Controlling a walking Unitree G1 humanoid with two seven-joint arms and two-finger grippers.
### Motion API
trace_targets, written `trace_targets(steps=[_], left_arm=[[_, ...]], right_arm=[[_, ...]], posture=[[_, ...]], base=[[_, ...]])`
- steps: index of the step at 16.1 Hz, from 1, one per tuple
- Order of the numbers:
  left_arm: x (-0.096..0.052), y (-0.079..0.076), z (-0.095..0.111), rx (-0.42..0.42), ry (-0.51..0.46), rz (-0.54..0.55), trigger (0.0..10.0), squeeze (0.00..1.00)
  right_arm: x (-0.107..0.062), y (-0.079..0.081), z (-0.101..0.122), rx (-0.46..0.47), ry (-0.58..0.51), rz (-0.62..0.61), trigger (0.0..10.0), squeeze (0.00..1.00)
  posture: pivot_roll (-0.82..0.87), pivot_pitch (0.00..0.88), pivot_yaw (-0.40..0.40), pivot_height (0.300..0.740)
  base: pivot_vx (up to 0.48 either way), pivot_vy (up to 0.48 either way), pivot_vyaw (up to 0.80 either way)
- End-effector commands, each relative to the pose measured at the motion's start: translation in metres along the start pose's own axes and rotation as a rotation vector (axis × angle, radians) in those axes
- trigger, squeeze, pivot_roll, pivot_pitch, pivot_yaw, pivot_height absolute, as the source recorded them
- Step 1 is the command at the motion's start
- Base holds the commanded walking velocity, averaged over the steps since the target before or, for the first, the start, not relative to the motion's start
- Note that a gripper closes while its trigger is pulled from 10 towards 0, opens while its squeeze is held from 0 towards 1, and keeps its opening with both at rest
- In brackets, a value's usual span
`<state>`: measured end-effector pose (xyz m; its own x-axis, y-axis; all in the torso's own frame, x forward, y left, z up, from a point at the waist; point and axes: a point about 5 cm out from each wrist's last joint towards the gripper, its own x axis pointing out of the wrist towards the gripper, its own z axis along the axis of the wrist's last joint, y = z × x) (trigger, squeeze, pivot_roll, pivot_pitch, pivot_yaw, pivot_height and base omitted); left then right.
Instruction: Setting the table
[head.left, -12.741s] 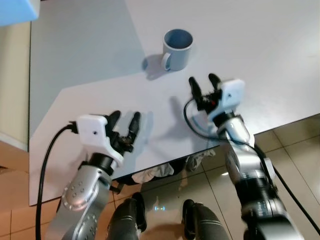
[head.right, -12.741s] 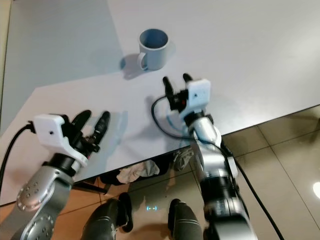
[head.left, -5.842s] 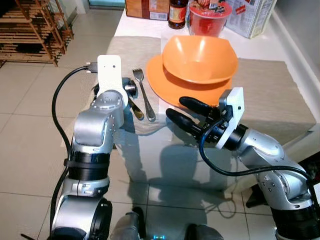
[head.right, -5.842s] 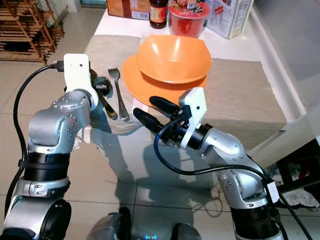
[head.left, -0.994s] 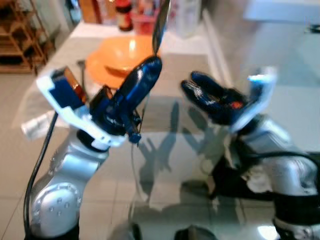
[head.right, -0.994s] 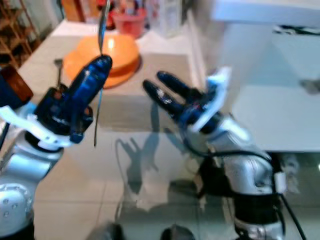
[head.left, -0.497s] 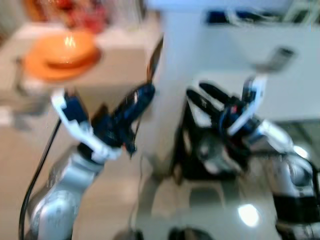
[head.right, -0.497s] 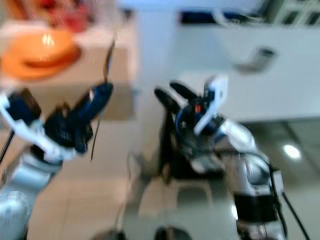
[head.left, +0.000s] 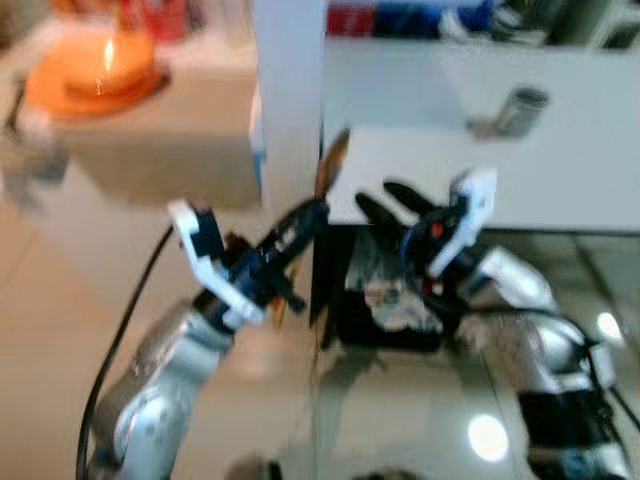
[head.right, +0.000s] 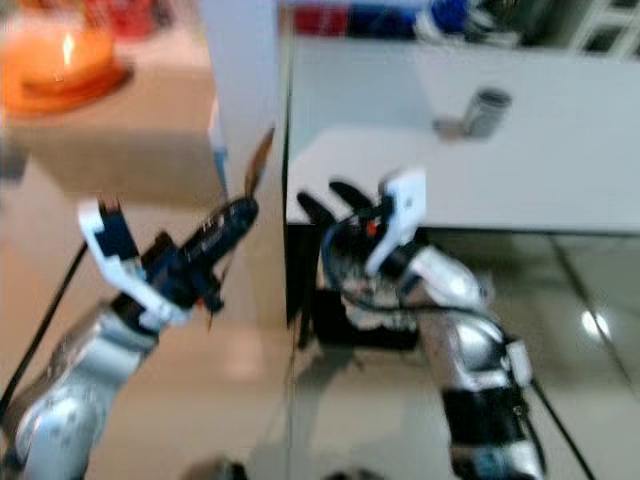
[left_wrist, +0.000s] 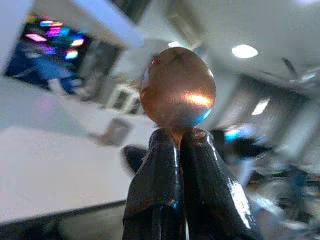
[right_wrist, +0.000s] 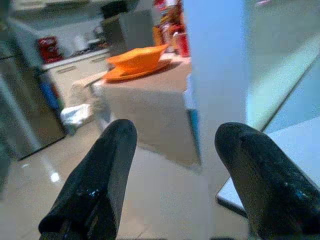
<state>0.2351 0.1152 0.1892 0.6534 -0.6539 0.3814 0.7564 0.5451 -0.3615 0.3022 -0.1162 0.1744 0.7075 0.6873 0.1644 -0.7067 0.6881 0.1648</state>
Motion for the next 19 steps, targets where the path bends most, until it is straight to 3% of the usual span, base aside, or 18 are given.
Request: trace_targets(steps=[1, 5, 10, 14, 19], left_arm=[[0.005, -0.003, -0.002, 0.013, -0.006, -0.011, 10.0, 0.00], [0.010, -0.003, -0.010, 0.029, 0.007, -0.005, 10.0, 0.00], [0.006, 0.007, -0.018, 0.068, 0.020, 0.082, 10.0, 0.00], [0.007, 0.004, -0.022, 0.079, 0.024, 0.090, 10.0, 0.00], [0.008, 0.005, -0.026, 0.091, 0.035, 0.100, 10.0, 0.00]], right_arm=[[-0.003, -0.007, 0.003, -0.031, -0.008, -0.039, 10.0, 0.00], [0.000, -0.010, -0.011, -0.028, 0.022, -0.092, 10.0, 0.00], [0.006, -0.004, -0.052, -0.018, 0.097, -0.218, 10.0, 0.00], [0.010, 0.012, -0.059, 0.023, 0.068, -0.199, 10.0, 0.00], [0.012, 0.009, -0.058, 0.011, 0.056, -0.220, 10.0, 0.00]], posture=[[-0.11, 0.102, 0.000, 0.740], [-0.11, 0.089, -0.006, 0.740], [-0.12, 0.087, 0.002, 0.740], [-0.12, 0.088, 0.009, 0.740], [-0.12, 0.083, 0.016, 0.740]], base=[[0.000, -0.465, 0.78], [0.000, -0.465, 0.78], [0.000, -0.465, 0.40], [0.000, -0.465, 0.00], [0.000, -0.465, 0.00]])
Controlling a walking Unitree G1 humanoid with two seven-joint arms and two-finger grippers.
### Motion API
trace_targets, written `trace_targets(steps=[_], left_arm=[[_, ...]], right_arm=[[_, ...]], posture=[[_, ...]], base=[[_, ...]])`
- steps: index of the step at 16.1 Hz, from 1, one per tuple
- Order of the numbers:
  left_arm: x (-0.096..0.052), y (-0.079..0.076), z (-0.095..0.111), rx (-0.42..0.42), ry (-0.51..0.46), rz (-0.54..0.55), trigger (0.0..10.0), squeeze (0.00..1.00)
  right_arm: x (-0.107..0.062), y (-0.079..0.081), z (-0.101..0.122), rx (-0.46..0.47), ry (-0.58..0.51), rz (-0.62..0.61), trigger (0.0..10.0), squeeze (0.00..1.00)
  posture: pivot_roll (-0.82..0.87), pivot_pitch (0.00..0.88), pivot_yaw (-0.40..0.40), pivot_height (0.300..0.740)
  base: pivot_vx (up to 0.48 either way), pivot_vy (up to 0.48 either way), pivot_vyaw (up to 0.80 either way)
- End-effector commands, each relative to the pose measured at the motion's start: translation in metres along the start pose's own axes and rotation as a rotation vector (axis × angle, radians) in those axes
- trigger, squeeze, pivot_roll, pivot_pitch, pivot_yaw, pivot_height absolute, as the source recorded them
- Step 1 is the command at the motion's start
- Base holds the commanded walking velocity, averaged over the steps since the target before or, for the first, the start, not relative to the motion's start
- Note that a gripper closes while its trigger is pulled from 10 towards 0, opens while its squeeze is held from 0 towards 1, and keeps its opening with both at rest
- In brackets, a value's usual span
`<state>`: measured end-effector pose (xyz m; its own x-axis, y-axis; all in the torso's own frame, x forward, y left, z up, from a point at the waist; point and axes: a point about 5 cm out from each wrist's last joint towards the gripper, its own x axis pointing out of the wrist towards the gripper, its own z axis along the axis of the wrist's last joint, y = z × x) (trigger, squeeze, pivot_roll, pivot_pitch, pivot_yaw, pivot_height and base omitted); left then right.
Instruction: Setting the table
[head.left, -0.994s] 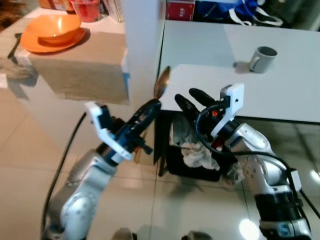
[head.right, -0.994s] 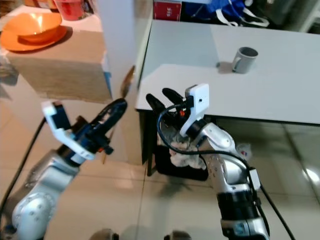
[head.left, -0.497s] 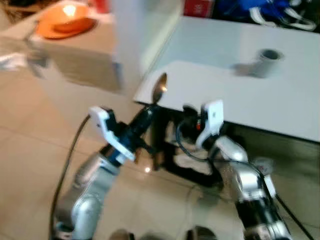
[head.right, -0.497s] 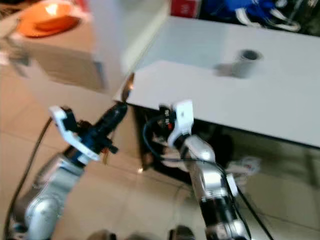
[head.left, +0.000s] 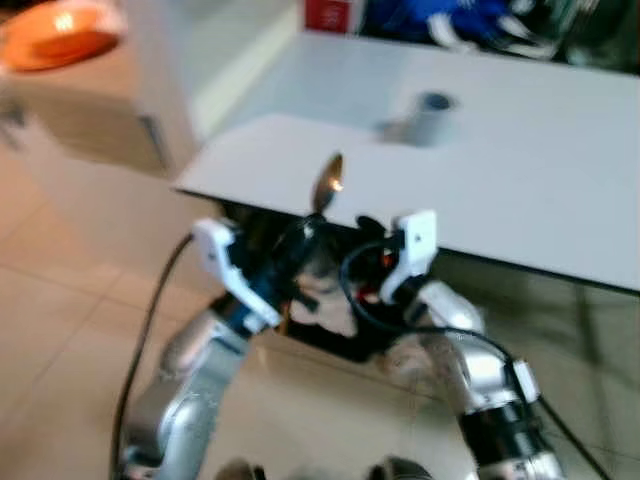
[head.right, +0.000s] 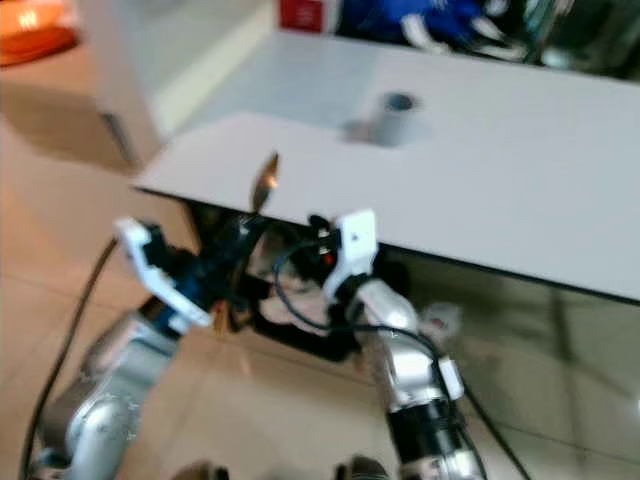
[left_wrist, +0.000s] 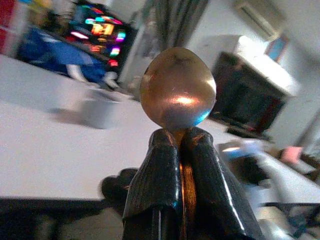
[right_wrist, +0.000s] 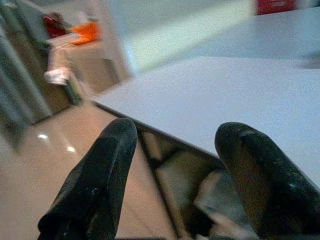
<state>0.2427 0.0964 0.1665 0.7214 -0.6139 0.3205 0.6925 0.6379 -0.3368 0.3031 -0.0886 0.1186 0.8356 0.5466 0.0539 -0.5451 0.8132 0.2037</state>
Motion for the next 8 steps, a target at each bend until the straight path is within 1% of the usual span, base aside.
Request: trace_targets(steps=[1, 5, 8], left_arm=[[0.000, 0.003, 0.004, 0.034, 0.003, 0.006, 10.0, 0.00], [0.003, 0.004, 0.006, 0.048, 0.001, 0.000, 10.0, 0.00], [0.009, 0.004, 0.007, 0.065, -0.001, -0.002, 10.0, 0.00]], right_arm=[[0.002, -0.001, 0.005, -0.003, -0.025, -0.019, 10.0, 0.00], [0.007, -0.001, 0.012, -0.011, -0.048, -0.041, 10.0, 0.00], [0.010, -0.003, 0.019, -0.025, -0.067, -0.062, 10.0, 0.00]], posture=[[-0.12, 0.082, 0.020, 0.740], [-0.12, 0.079, 0.025, 0.740], [-0.12, 0.078, 0.028, 0.740]], base=[[0.000, -0.465, 0.00], [0.000, -0.464, 0.00], [0.000, -0.464, 0.00]])
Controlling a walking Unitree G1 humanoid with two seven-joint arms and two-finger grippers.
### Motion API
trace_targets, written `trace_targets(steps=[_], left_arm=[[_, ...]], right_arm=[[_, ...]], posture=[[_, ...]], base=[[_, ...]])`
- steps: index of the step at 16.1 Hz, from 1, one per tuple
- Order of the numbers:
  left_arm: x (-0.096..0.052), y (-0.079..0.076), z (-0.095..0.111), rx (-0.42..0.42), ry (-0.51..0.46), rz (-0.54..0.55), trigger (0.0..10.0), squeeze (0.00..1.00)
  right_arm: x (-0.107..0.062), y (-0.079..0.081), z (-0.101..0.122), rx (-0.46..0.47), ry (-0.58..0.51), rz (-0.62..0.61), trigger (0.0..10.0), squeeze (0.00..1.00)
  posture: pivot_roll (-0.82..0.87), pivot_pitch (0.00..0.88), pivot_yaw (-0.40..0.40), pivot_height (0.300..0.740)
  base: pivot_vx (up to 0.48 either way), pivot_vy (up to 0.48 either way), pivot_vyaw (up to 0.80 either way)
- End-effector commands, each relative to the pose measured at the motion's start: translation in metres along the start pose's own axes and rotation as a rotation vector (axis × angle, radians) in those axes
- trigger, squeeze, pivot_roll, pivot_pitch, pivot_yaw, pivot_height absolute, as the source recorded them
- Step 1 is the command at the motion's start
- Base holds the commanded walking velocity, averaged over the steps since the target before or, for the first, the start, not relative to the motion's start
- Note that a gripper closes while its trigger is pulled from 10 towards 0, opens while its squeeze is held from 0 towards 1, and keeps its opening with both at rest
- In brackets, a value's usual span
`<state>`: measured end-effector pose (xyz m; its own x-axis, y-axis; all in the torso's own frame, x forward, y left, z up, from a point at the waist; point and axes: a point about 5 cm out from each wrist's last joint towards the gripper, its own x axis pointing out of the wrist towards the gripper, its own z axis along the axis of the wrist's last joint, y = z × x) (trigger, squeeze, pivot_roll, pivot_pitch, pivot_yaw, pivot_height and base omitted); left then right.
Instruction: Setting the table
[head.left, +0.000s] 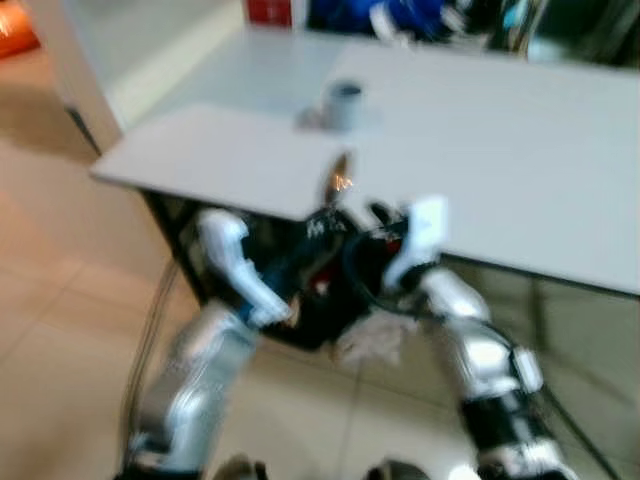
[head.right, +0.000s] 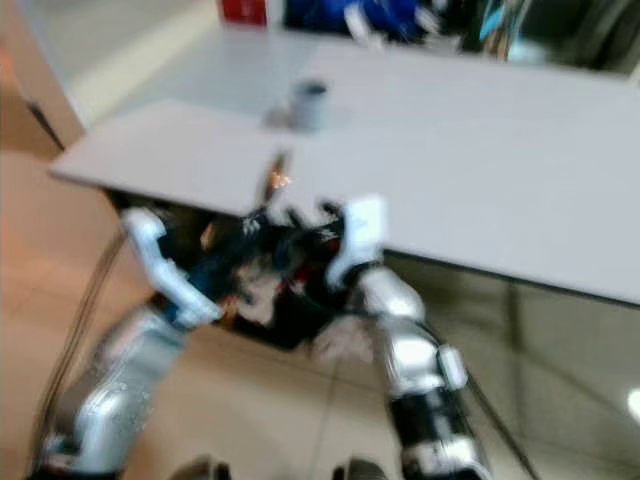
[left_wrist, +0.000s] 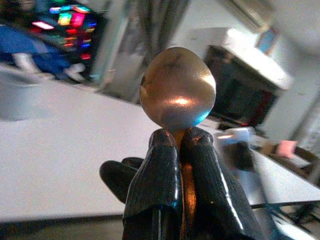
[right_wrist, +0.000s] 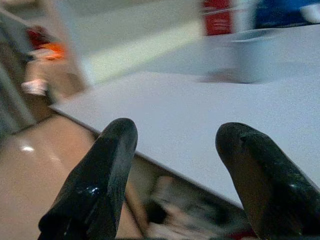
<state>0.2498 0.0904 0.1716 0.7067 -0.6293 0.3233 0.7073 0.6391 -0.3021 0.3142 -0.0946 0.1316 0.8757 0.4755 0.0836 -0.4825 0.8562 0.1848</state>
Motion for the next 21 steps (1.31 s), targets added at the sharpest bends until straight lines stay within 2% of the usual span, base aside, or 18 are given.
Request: trace_targets(steps=[1, 7, 9, 11, 14, 16, 18, 19, 21], left_arm=[[-0.001, 0.005, 0.006, 0.036, -0.006, 0.021, 10.0, 0.00], [0.005, 0.013, 0.005, 0.068, -0.007, 0.089, 10.0, 0.00], [0.005, 0.017, 0.005, 0.081, -0.004, 0.118, 10.0, 0.00], [0.005, 0.022, 0.005, 0.128, 0.014, 0.173, 10.0, 0.00], [0.003, 0.037, 0.008, 0.198, 0.015, 0.323, 10.0, 0.00], [0.001, 0.044, 0.010, 0.227, 0.028, 0.368, 10.0, 0.00], [0.000, 0.046, 0.014, 0.231, 0.017, 0.383, 10.0, 0.00], [0.003, 0.045, 0.015, 0.219, 0.001, 0.380, 10.0, 0.00], [0.006, 0.041, 0.017, 0.224, -0.006, 0.371, 10.0, 0.00]], right_arm=[[0.004, 0.006, 0.005, -0.001, -0.024, 0.011, 10.0, 0.00], [0.004, 0.004, 0.008, -0.036, -0.026, -0.008, 10.0, 0.00], [0.004, -0.001, 0.008, -0.050, -0.018, -0.040, 10.0, 0.00], [0.004, -0.008, 0.007, -0.089, 0.009, -0.096, 10.0, 0.00], [0.003, -0.015, 0.006, -0.099, 0.034, -0.119, 10.0, 0.00], [0.002, -0.016, 0.007, -0.104, 0.026, -0.134, 10.0, 0.00], [0.002, -0.015, 0.007, -0.144, 0.024, -0.143, 10.0, 0.00], [0.003, -0.014, 0.005, -0.099, 0.042, -0.134, 10.0, 0.00], [0.004, -0.014, 0.009, -0.142, 0.022, -0.138, 10.0, 0.00]], posture=[[-0.12, 0.078, 0.028, 0.740], [-0.12, 0.083, 0.029, 0.740], [-0.12, 0.085, 0.029, 0.740], [-0.12, 0.089, 0.028, 0.740], [-0.12, 0.096, 0.028, 0.740], [-0.12, 0.097, 0.028, 0.740], [-0.12, 0.098, 0.027, 0.740], [-0.12, 0.098, 0.028, 0.740], [-0.13, 0.095, 0.030, 0.740]], base=[[0.000, -0.461, 0.00], [0.000, -0.465, 0.00], [0.000, -0.465, 0.00], [0.000, -0.459, 0.00], [0.000, 0.000, -0.80], [0.174, 0.000, -0.80], [0.472, 0.000, 0.00], [0.472, 0.000, 0.00], [0.472, 0.000, -0.40]])
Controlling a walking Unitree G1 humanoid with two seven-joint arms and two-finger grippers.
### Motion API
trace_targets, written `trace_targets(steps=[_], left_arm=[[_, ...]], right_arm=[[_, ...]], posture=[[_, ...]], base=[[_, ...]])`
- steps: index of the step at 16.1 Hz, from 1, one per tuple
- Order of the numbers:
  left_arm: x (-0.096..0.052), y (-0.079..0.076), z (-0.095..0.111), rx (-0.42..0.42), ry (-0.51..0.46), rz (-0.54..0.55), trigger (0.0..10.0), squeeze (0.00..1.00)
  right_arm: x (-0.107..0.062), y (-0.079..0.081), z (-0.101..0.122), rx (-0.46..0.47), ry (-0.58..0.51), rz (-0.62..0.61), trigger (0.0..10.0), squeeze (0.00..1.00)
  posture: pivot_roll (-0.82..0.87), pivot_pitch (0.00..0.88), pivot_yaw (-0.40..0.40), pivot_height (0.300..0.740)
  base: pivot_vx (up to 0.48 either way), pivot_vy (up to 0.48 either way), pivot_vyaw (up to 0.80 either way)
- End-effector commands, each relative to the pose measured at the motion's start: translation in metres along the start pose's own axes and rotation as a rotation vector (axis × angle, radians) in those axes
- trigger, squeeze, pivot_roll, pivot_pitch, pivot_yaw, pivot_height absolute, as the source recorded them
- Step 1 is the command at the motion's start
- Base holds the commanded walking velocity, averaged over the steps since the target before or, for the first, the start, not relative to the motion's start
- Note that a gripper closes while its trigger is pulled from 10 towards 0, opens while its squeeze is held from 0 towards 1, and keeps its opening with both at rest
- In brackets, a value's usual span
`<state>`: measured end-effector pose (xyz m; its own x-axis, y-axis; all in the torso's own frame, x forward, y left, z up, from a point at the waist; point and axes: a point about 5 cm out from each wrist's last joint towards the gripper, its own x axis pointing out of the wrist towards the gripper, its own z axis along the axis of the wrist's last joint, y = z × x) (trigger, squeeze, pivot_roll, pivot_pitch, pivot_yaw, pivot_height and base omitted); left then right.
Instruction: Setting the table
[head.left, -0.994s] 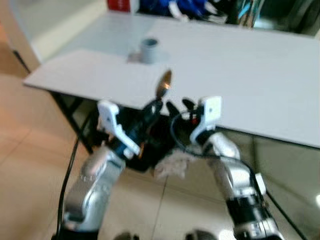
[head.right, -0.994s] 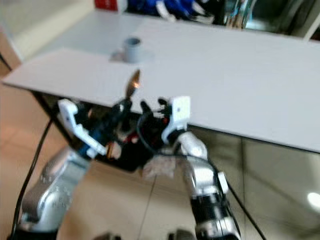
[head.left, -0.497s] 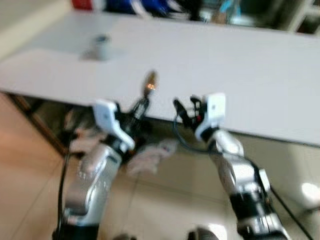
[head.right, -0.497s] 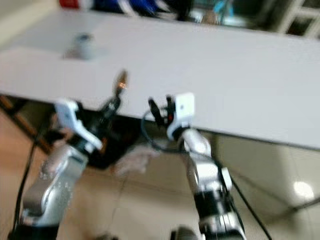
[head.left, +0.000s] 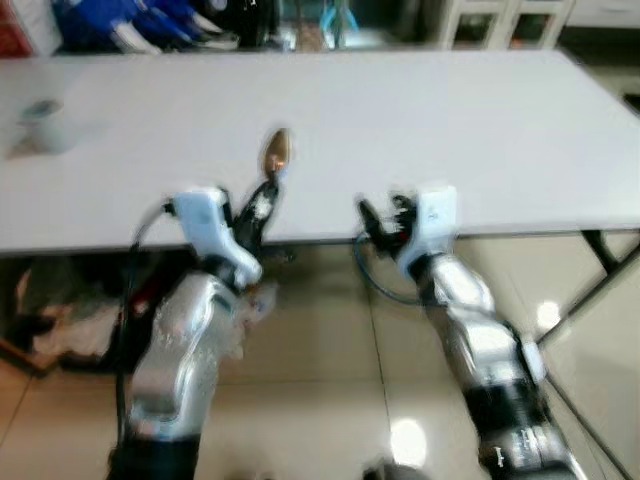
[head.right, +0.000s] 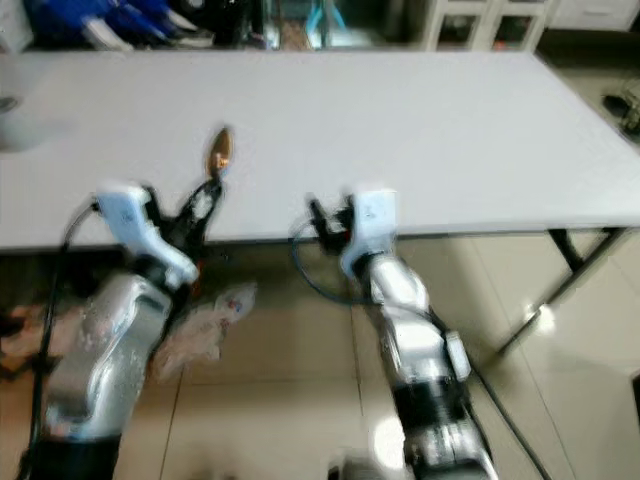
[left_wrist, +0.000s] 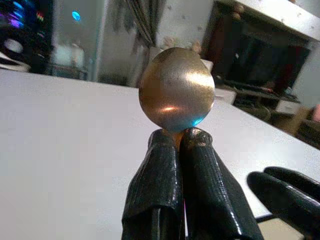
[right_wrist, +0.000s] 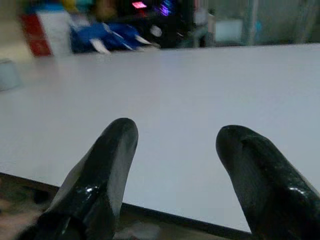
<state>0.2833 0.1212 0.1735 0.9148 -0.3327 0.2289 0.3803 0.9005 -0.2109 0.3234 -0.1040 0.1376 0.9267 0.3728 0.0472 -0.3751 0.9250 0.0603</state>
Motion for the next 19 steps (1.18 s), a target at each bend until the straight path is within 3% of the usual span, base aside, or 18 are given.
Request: trace_targets(steps=[1, 4, 6, 12, 14, 19], left_arm=[[0.002, -0.002, 0.003, 0.017, -0.005, -0.003, 10.0, 0.00], [0.003, 0.002, 0.003, 0.031, -0.002, 0.048, 10.0, 0.00], [0.002, 0.006, 0.002, 0.041, 0.011, 0.087, 10.0, 0.00], [0.008, 0.009, -0.004, 0.067, 0.064, 0.152, 10.0, 0.00], [0.017, 0.021, -0.014, 0.089, 0.138, 0.226, 10.0, 0.00], [0.053, 0.037, -0.002, 0.080, 0.134, 0.239, 10.0, 0.00]], right_arm=[[-0.001, -0.002, 0.001, -0.018, 0.001, 0.002, 10.0, 0.00], [-0.006, 0.000, -0.003, -0.090, 0.017, 0.083, 10.0, 0.00], [-0.008, 0.005, -0.007, -0.092, 0.040, 0.136, 10.0, 0.00], [-0.011, 0.004, -0.014, -0.127, 0.087, 0.113, 10.0, 0.00], [-0.012, 0.005, -0.012, -0.126, 0.080, 0.098, 10.0, 0.00], [-0.018, 0.018, 0.004, -0.099, 0.011, 0.112, 10.0, 0.00]], posture=[[-0.13, 0.095, 0.030, 0.740], [-0.13, 0.094, 0.031, 0.740], [-0.12, 0.095, 0.031, 0.740], [-0.12, 0.116, 0.035, 0.740], [-0.12, 0.131, 0.038, 0.740], [-0.14, 0.188, 0.056, 0.740]], base=[[0.472, 0.000, 0.00], [0.466, 0.000, 0.71], [0.373, 0.000, 0.00], [0.000, 0.000, 0.00], [0.000, 0.000, 0.00], [0.000, 0.000, 0.00]])
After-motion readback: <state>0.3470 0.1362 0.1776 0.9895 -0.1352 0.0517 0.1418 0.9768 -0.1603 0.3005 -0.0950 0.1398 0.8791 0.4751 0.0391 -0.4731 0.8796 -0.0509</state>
